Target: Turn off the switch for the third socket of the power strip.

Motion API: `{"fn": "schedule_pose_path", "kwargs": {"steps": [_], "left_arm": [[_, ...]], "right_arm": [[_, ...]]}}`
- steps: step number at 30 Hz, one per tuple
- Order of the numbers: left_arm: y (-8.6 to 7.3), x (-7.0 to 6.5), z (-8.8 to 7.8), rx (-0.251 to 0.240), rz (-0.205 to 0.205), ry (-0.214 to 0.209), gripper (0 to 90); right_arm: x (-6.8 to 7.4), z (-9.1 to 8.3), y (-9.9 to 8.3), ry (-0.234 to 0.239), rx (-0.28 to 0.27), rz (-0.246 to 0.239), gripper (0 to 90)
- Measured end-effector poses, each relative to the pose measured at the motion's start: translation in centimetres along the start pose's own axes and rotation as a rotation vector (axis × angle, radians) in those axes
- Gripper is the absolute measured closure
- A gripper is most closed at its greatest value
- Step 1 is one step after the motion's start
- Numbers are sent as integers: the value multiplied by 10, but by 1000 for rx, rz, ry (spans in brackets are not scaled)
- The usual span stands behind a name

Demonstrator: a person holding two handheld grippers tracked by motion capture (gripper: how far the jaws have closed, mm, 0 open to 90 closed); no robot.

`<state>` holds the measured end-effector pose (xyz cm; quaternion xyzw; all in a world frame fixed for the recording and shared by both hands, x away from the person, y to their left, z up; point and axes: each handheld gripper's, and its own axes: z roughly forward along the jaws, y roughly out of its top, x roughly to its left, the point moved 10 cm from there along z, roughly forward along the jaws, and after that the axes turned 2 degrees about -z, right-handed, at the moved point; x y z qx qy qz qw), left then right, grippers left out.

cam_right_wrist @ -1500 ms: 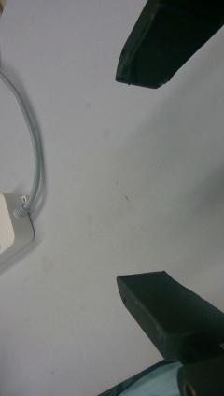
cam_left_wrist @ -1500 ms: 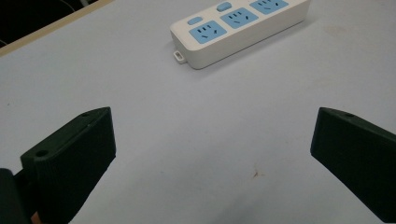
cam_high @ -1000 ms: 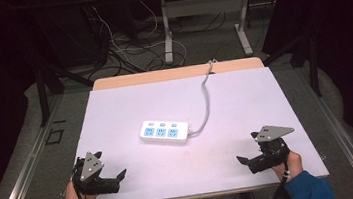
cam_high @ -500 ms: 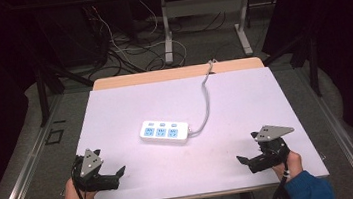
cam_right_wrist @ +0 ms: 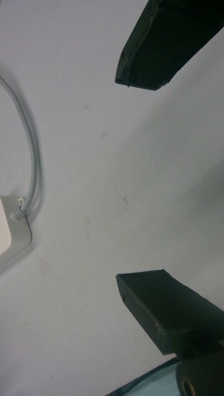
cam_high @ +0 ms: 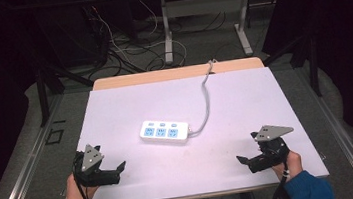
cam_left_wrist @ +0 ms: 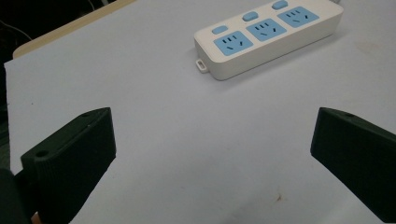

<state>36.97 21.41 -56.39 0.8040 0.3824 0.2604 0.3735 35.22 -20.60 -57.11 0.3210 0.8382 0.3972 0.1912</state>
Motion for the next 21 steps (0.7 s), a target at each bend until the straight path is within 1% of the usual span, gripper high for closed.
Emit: {"fn": "schedule_pose_path", "kwargs": {"steps": [2, 3, 4, 5, 6, 7, 11, 13, 15, 18, 20, 21], "left_arm": [[1, 1, 3, 4, -2, -2, 2], [3, 1, 5, 1, -6, 2, 1], [3, 1, 5, 1, -6, 2, 2], [4, 2, 7, 1, -2, 5, 2], [5, 2, 7, 1, -5, 0, 2], [6, 2, 8, -4, -10, 7, 2], [9, 3, 11, -4, -6, 8, 2], [10, 3, 13, 2, -8, 3, 2], [12, 4, 15, -1, -8, 8, 2], [14, 4, 18, -1, -8, 6, 1], [16, 4, 20, -4, -10, 2, 1], [16, 5, 22, 3, -8, 3, 1]], "right_arm": [[0, 0, -1, 10, 10, -2, 45], [0, 0, 0, 10, 4, -13, 45], [0, 0, 0, 7, 3, 0, 45], [0, 0, -1, 9, 10, 0, 45], [0, 0, -1, 6, 7, 2, 45], [0, 0, -1, 6, 8, 2, 45], [0, 0, -1, 5, 7, 0, 46], [0, 0, -1, 5, 8, 0, 49], [0, 0, -1, 2, 4, 2, 50], [-1, 0, -1, 5, 8, -2, 50], [-1, 0, -1, 3, 4, 3, 50], [-1, 1, -1, 1, 4, -1, 50]]}}
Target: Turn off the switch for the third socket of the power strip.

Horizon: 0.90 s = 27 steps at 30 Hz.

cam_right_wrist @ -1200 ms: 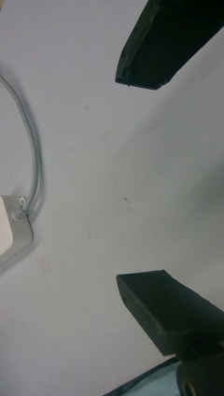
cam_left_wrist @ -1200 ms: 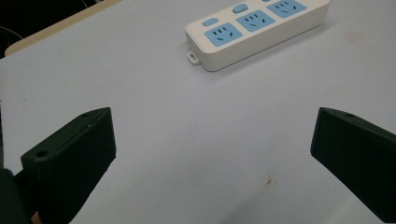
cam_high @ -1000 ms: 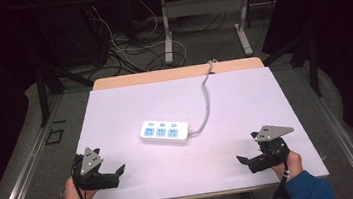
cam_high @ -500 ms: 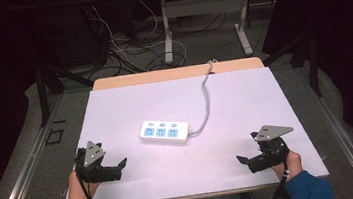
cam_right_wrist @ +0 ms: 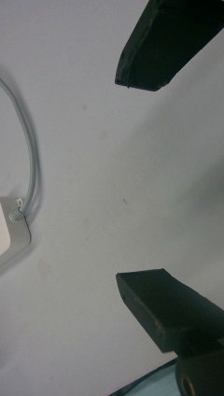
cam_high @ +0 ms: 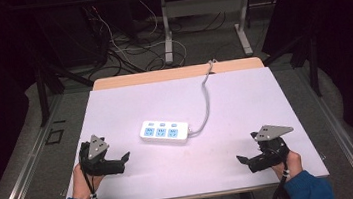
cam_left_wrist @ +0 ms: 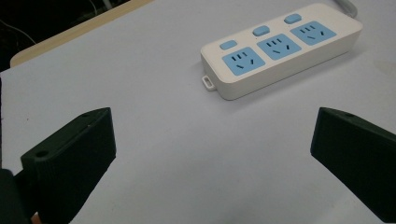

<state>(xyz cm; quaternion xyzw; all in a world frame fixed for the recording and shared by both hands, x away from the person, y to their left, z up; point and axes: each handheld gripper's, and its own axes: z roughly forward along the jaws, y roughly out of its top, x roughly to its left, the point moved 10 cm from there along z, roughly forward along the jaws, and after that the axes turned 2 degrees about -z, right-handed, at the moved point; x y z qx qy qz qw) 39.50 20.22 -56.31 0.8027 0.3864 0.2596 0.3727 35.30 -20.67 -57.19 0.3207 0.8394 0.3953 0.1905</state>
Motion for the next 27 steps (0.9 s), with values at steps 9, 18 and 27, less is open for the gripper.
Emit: {"fn": "schedule_pose_path", "kwargs": {"steps": [9, 18, 27], "left_arm": [[6, 2, 7, -2, 8, 3, 1], [11, 4, 15, -4, -7, 1, 0], [18, 7, 26, 6, 0, 2, 0]], "right_arm": [[0, 0, 0, 3, 3, 9, 50], [0, 0, -1, 6, 5, 3, 51], [0, 0, 0, 4, 2, 8, 52]]}}
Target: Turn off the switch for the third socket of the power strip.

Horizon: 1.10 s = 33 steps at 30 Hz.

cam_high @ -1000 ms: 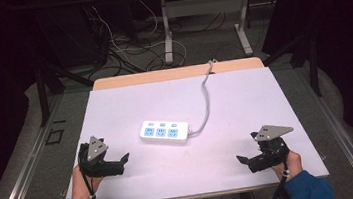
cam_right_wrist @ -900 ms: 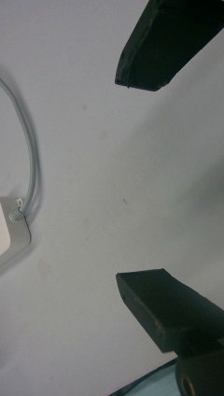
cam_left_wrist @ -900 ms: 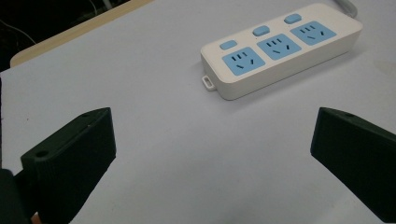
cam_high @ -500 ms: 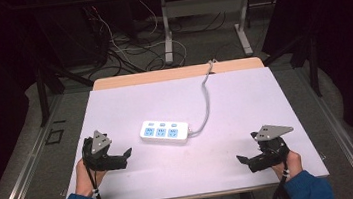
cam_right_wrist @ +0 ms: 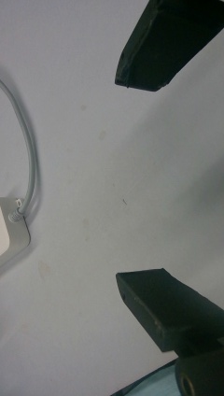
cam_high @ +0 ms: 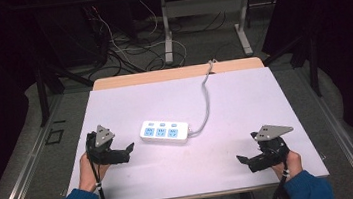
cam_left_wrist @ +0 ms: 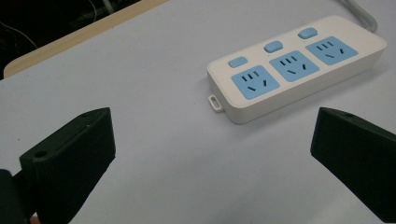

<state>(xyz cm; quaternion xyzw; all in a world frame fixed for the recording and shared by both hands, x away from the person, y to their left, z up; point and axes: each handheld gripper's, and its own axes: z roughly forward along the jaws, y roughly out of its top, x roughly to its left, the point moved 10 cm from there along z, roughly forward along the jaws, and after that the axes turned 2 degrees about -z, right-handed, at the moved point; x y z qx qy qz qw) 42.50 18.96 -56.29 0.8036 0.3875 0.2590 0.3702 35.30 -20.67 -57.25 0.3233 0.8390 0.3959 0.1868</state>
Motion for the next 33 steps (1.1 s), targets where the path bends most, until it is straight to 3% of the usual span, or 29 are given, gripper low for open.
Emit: {"fn": "schedule_pose_path", "kwargs": {"steps": [19, 33], "left_arm": [[15, 4, 27, 25, -13, -12, 1], [21, 12, 49, 53, -38, 5, 3]], "right_arm": [[0, 0, 0, -1, 2, -1, 54], [0, 0, -1, 2, 8, 8, 55]]}}
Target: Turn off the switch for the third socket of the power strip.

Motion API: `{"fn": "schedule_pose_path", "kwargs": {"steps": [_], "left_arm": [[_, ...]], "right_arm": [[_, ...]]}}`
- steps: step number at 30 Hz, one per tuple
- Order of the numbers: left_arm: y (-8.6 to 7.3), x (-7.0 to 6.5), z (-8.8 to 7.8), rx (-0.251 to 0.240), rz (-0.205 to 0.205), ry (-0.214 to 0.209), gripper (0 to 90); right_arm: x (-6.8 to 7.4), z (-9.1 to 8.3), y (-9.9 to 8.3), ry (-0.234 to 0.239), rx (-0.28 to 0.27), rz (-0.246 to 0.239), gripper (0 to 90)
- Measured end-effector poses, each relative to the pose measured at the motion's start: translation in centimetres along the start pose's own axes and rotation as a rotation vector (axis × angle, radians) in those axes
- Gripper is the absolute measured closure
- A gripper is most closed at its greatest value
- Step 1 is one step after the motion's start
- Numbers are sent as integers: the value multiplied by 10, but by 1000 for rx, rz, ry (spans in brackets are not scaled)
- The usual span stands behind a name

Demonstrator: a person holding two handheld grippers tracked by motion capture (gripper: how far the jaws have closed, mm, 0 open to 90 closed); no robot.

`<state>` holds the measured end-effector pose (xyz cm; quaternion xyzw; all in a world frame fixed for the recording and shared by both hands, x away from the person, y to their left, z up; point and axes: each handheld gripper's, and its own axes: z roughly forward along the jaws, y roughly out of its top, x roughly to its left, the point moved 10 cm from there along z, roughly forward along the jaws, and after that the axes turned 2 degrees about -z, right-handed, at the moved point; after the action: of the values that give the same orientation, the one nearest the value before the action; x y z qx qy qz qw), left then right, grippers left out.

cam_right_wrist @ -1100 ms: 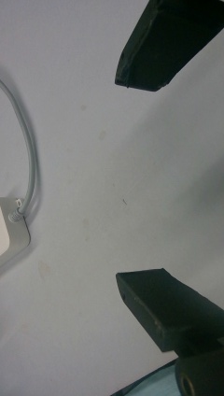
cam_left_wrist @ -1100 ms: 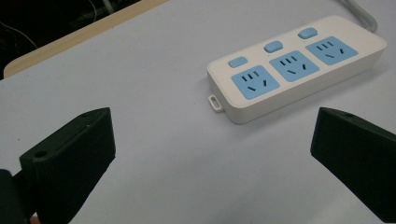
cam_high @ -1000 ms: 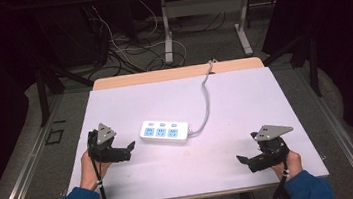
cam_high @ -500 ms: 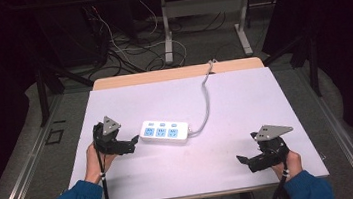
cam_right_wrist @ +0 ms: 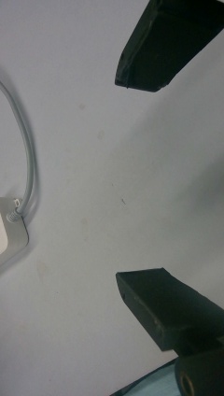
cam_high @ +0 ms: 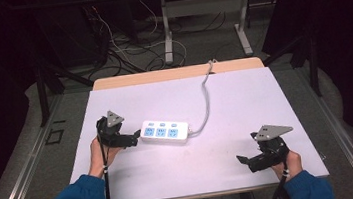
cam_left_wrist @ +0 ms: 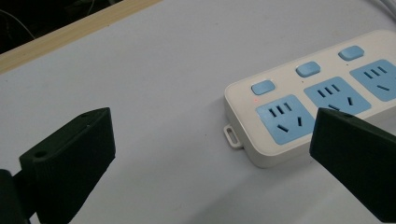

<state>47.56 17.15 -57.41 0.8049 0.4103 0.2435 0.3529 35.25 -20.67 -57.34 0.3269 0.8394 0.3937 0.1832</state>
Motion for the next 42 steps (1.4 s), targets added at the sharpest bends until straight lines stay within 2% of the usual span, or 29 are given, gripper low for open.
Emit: {"fn": "schedule_pose_path", "kwargs": {"steps": [1, 2, 8, 17, 20, 21, 22, 24, 25, 26, 28, 29, 31, 35, 36, 37, 39, 42], "left_arm": [[0, 1, 1, 5, 2, 4, 3], [1, 0, 3, 5, -1, 2, 3], [6, 1, 11, 11, -14, 0, 7], [9, -1, 18, 32, 13, 10, 56], [11, -3, 20, 27, 11, -9, 186], [13, -3, 21, 19, 0, -3, 186], [13, -2, 21, 23, 21, -4, 211], [15, -5, 23, 14, 11, -11, 304], [16, -5, 23, 12, 15, -16, 341], [16, -6, 24, 15, 12, -34, 341], [18, -7, 25, 7, 12, -42, 488], [19, -9, 26, 4, 4, -51, 488], [21, -12, 26, -12, 4, -71, 589], [22, -15, 27, 0, 5, -92, 732], [22, -17, 27, 0, 0, -102, 732], [23, -18, 28, 0, 7, -108, 797], [24, -22, 30, 2, 13, -123, 854], [26, -26, 33, -5, 16, -132, 900]], "right_arm": [[-1, 0, 1, 0, -4, -14, 55], [0, 0, 0, 1, 0, -1, 55], [0, 0, 0, -1, 1, -1, 56], [0, 1, 0, -7, -2, 4, 57], [-1, 1, 0, -4, 2, -2, 56], [-1, 1, 0, -4, 2, -2, 56], [-1, 1, 0, -4, 1, 0, 57], [0, 1, 0, -1, 1, 2, 57], [-1, 1, 0, -2, 1, -2, 57], [-1, 1, 0, -2, 1, -2, 57], [0, 1, 0, -2, 1, 3, 58], [0, 1, 0, -2, 1, 3, 58], [-1, 2, 0, -2, -1, -1, 59], [-1, 1, 0, -4, 2, -2, 59], [-1, 1, 0, -4, 2, -2, 59], [0, 1, 0, -2, 3, -2, 59], [0, 1, 0, -1, 1, -3, 59], [0, 1, 0, 0, 1, -2, 59]]}}
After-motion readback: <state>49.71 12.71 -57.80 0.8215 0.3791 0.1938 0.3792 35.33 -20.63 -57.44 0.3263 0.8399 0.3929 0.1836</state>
